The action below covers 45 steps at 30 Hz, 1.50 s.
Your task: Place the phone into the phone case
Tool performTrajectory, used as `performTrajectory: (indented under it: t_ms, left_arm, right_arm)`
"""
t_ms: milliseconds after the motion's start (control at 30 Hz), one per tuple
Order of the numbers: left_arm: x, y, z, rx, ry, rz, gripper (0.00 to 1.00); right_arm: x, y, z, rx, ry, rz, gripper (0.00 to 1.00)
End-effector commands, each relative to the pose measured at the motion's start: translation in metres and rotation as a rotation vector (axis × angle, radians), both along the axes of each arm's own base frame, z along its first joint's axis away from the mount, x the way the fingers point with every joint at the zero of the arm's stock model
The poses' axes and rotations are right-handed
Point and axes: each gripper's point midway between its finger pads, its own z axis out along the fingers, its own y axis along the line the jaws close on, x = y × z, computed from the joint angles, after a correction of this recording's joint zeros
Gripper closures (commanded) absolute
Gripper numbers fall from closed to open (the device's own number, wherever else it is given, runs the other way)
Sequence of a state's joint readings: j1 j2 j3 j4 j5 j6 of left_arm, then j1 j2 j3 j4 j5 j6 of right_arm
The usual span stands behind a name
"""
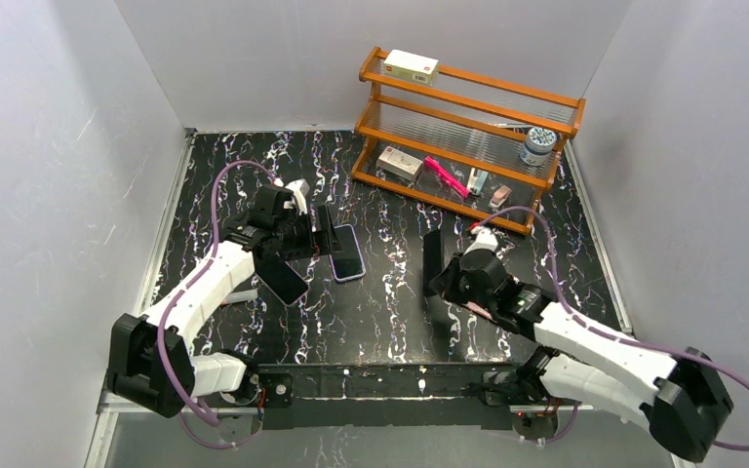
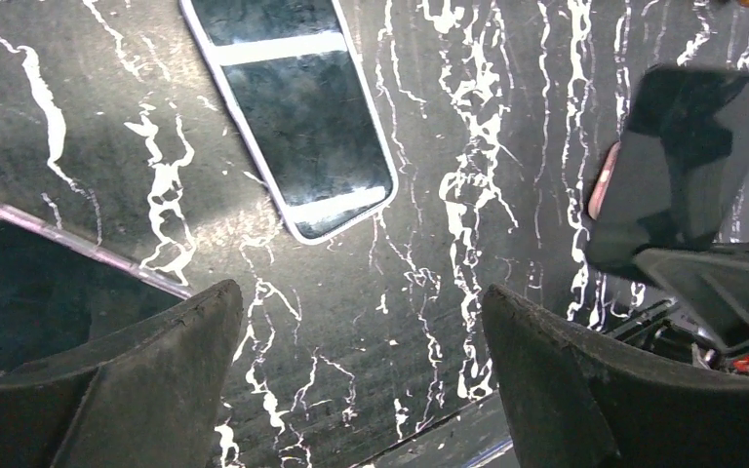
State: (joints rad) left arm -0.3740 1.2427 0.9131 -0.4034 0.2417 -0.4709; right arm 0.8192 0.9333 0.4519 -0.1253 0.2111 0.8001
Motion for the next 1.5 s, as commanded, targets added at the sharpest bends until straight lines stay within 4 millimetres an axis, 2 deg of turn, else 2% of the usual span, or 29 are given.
performTrajectory:
  t_ms: [0,133,267,467,567,733,933,1100,1267,1467]
  left_arm:
    - [0.005,-0.019,0.017,-0.093,-0.009,-0.030,0.13]
    - [0.007,-0.041,0.013,-0.099,-0.008,-0.032,0.23]
    - [0.010,-0.079,0.008,-0.114,-0.029,-0.038,0.35]
    - [0.006,-0.164,0.001,-0.125,-0.092,-0.117,0.47]
    - [-0.003,-0.207,-0.007,-0.118,-0.112,-0.172,0.51]
    - [-0.007,-0.252,-0.022,-0.100,-0.184,-0.196,0.56]
    - [-0.014,-0.282,-0.042,-0.104,-0.230,-0.231,0.57]
    - [-0.023,-0.302,-0.052,-0.098,-0.250,-0.281,0.57]
    - [-0.030,-0.315,-0.068,-0.067,-0.256,-0.312,0.59]
    - [-0.033,-0.322,-0.087,0.011,-0.262,-0.336,0.62]
  right_arm:
    - [0.033,-0.038,0.071,-0.013,-0.171,-0.258,0.99]
    - [0.037,-0.053,0.116,0.013,-0.256,-0.318,0.99]
    - [0.038,-0.068,0.147,0.013,-0.304,-0.374,0.99]
    - [0.031,-0.083,0.177,0.057,-0.358,-0.404,0.99]
    - [0.026,-0.092,0.187,0.063,-0.377,-0.414,0.99]
    - [0.015,-0.105,0.192,0.098,-0.387,-0.432,0.99]
    - [0.003,-0.117,0.197,0.150,-0.403,-0.448,0.99]
    - [-0.002,-0.125,0.192,0.148,-0.399,-0.460,0.99]
    - [-0.006,-0.132,0.191,0.162,-0.407,-0.478,0.99]
    - [-0.012,-0.142,0.190,0.171,-0.409,-0.504,0.99]
